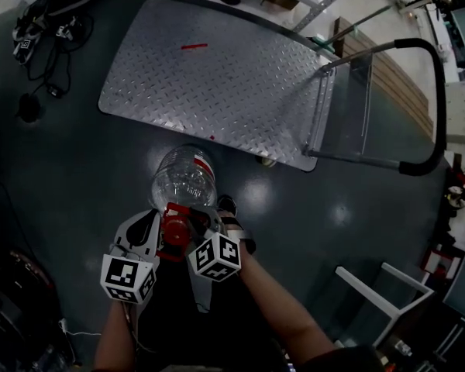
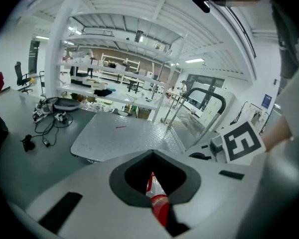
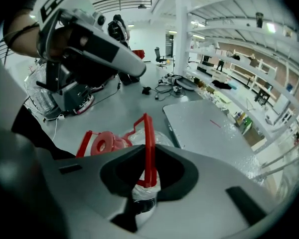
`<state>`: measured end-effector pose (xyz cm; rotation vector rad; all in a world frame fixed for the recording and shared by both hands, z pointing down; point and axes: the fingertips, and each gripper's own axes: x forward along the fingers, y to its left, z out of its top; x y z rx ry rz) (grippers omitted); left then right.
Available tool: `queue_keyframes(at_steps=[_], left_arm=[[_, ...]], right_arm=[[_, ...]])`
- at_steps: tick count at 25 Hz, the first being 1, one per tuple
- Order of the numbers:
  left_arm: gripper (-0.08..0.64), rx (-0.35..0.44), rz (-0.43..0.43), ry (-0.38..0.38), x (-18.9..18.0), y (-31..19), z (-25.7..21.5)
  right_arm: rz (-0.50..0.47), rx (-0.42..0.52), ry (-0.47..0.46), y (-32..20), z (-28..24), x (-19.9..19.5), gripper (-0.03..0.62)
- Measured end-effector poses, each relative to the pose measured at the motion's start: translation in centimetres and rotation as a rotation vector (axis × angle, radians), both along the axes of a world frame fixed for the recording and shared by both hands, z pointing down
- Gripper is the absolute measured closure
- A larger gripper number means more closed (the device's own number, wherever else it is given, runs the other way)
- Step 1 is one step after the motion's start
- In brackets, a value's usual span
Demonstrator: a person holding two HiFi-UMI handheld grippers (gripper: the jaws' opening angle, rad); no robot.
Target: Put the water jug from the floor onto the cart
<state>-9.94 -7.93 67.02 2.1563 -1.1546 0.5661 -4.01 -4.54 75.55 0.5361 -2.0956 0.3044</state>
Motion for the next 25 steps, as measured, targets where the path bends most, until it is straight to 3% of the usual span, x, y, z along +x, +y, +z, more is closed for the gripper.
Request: queue_keyframes(at_steps=[9, 15, 25], left_arm=[[0.555, 0.132, -0.058, -0.006, -1.1, -3.5, -9.2], [0.555, 0.24, -0.1, -0.007, 0.0, -5.2, -17.0], [0.555, 0.343, -0.153, -0.05, 4.7, -7.6, -23.0]], right_arm=[[0.113, 0.088, -0.084, -4.2, -12.7, 2.9, 0.554], [0.132, 0.164, -0.125, -6.6, -21.5, 6.0, 0.554], [0.178, 0.252, -0.165, -11.8, -27.2, 12.1, 0.554]])
